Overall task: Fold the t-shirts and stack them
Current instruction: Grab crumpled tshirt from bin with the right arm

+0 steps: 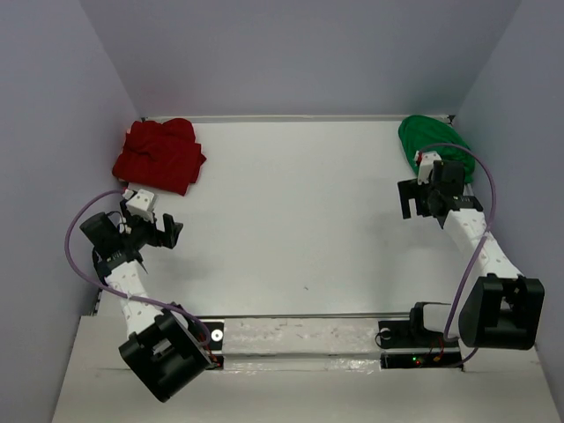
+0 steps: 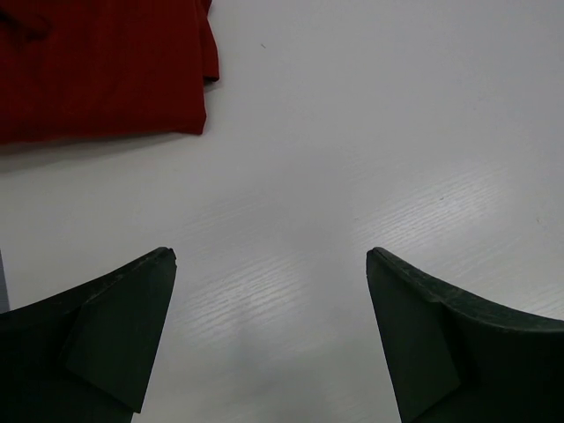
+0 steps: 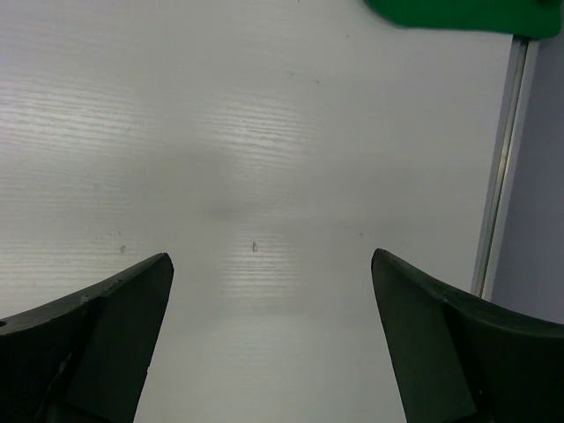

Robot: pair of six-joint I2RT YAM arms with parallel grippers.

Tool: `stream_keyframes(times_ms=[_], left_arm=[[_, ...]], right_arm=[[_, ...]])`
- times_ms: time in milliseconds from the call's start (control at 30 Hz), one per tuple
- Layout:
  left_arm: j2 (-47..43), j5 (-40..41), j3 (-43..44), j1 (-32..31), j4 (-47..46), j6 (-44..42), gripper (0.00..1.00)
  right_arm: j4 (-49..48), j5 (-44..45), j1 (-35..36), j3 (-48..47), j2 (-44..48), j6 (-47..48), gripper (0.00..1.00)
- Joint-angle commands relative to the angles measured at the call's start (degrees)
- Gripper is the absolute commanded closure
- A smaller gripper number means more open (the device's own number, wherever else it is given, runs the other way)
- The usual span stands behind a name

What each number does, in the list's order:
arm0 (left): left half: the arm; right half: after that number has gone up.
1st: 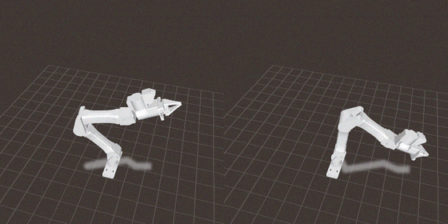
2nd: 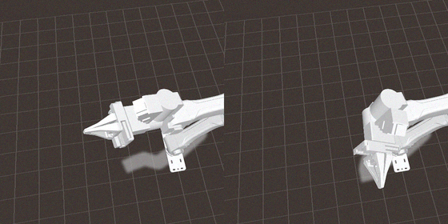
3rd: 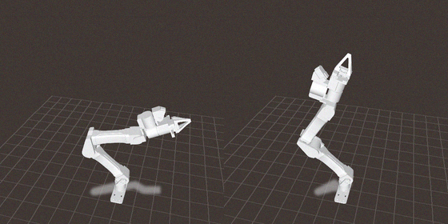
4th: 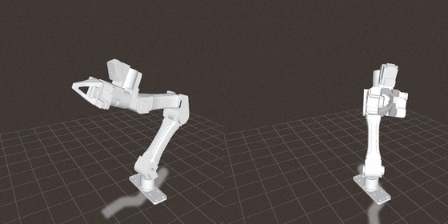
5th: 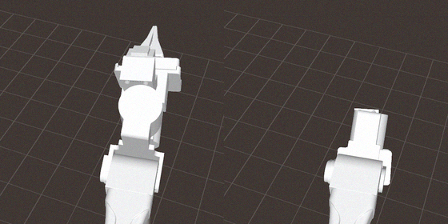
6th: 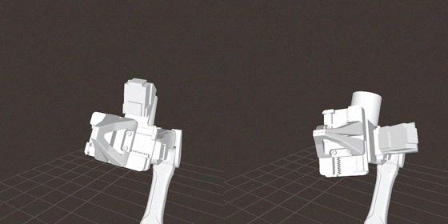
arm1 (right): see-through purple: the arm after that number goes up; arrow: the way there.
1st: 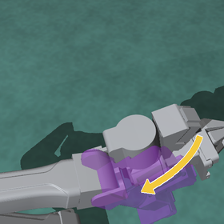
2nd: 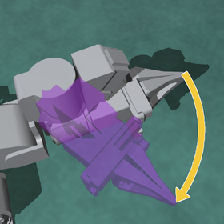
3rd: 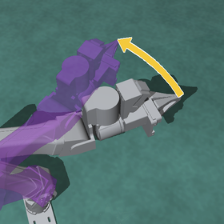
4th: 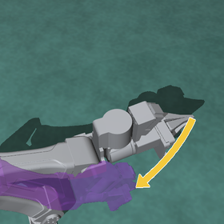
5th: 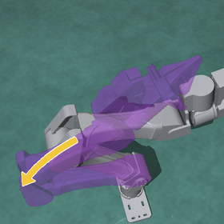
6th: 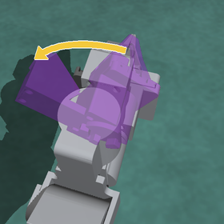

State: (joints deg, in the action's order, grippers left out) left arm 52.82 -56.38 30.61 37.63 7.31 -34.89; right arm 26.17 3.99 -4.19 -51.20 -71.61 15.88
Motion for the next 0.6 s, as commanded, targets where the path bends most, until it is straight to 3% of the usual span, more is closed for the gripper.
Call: stream_keyframes(times_ms=[0, 133, 267, 400, 567], left_arm=[[-2.6, -2.5, 1.2, 0.3, -0.3, -1.8, 0.01], [-1.3, -3.5, 2.1, 0.3, 1.5, -4.0, 0.01], [-0.9, -4.4, 2.5, 0.3, 3.2, -5.7, 0.01], [-1.1, -5.0, 2.5, 0.3, 3.7, -6.3, 0.01], [1.7, -6.3, 4.1, -0.5, 5.4, -7.8, 0.04]], right_arm=[[-0.9, -0.7, -0.4, 0.3, 3.5, 1.2, 0.00], [-1.0, 0.1, -0.4, 1.3, 3.9, 1.2, 0.00], [0.3, -6.4, -0.4, 0.9, 4.3, 1.3, 0.01], [0.4, -5.3, -0.4, 0.1, 4.2, 0.6, 0.04], [-0.1, -7.0, -0.4, -6.2, 4.4, 1.5, 0.04]])
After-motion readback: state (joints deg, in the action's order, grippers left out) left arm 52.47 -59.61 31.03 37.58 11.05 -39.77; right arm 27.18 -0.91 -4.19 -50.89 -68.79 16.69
